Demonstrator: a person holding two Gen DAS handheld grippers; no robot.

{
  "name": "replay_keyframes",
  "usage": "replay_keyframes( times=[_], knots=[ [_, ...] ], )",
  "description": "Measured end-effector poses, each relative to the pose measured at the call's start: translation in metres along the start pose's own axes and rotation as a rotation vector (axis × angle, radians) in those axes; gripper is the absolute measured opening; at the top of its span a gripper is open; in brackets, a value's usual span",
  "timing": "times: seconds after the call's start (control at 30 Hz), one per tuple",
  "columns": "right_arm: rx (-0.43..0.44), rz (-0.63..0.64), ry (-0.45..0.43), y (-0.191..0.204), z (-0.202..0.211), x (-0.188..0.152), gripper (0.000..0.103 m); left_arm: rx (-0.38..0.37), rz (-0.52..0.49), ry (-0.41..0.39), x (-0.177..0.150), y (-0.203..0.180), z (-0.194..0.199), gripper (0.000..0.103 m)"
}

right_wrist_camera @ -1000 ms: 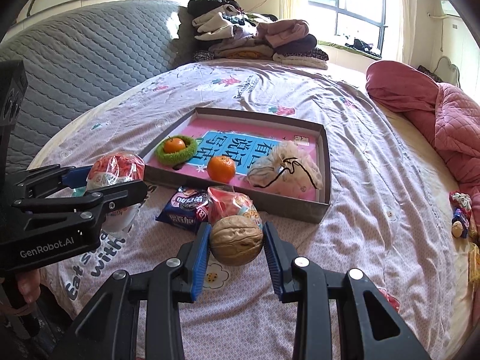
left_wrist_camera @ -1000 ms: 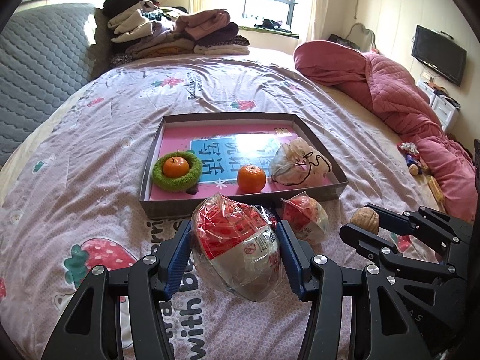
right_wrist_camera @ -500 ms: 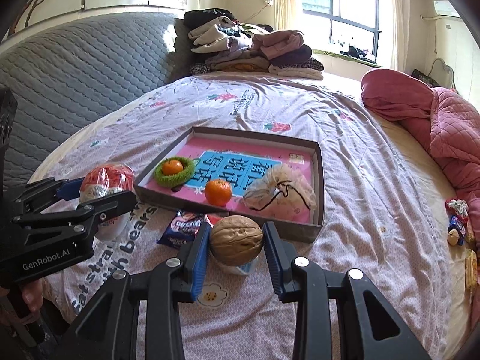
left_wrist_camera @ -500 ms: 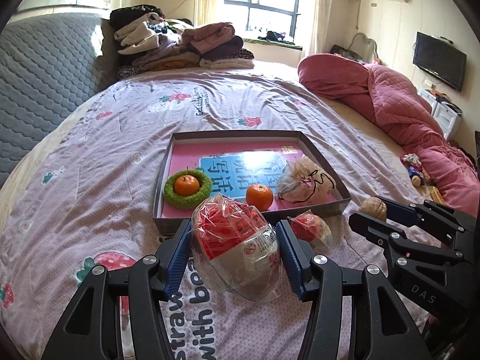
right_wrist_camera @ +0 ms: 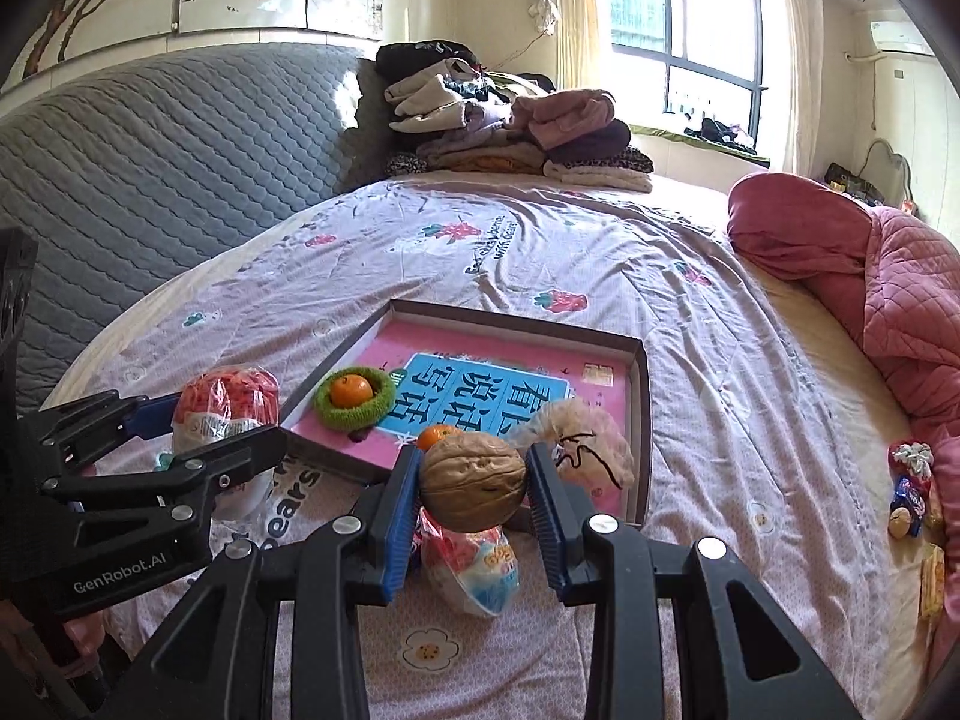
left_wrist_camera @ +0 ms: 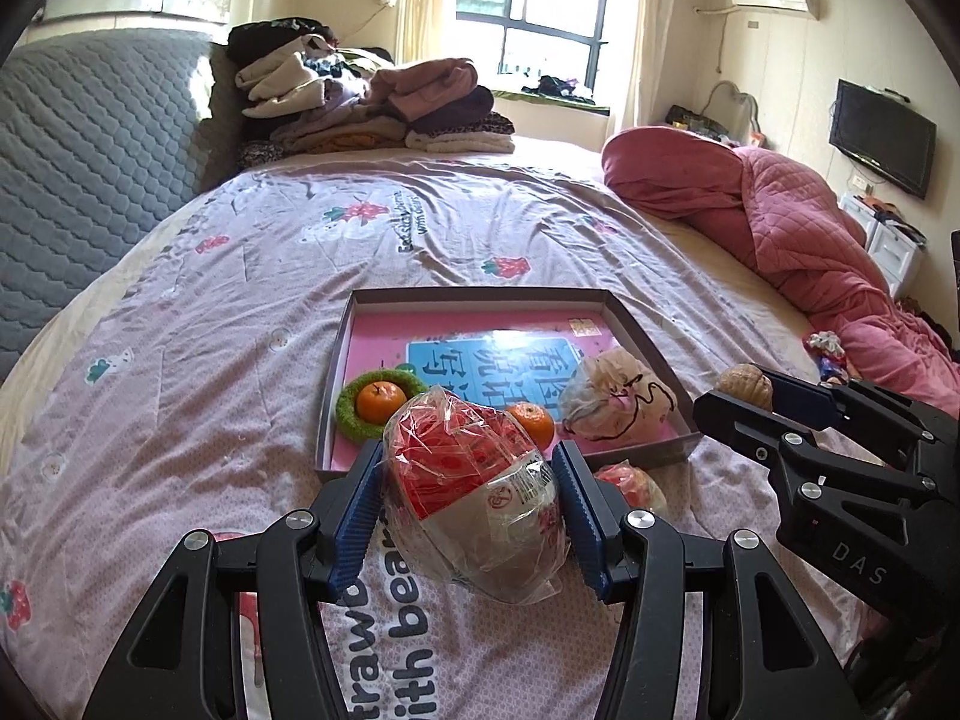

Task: Organize objects
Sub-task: 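Carry the walnut and wrapped ball up and over the tray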

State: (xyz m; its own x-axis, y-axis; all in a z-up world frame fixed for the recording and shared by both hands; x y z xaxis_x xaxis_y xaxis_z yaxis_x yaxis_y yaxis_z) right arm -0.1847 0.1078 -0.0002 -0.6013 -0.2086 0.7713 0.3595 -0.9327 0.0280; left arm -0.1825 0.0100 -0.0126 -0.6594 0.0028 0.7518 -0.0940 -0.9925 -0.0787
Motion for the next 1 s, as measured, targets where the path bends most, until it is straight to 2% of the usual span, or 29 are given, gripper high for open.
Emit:
replay_keyframes(
  times=[0.6, 1.0],
  knots=[
    [-0.007, 0.016, -0.057, 0.0, 0.002, 0.035, 0.035, 0.0, -0.017, -0.059, 0.038, -0.006, 0.0, 0.058],
    [-0.02, 0.012, -0.052, -0.01, -0.025, 0.054, 0.035, 0.006, -0.035, -0.057, 0.056, -0.009, -0.026, 0.058]
  ],
)
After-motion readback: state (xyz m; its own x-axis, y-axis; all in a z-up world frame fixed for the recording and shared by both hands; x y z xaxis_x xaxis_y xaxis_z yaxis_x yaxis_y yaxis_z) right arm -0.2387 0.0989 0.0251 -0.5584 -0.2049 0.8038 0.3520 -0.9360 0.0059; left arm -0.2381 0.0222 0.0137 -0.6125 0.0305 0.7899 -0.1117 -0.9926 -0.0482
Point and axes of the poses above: each gripper's, at about its wrist camera, not at the fingertips, and z roughly against the way its jaws point, y to its left, x to its top, the point moved 10 cm from there along -z, roughly the way its jaws point, and after that the axes turned 2 degrees about x, right-handed, at the moved point
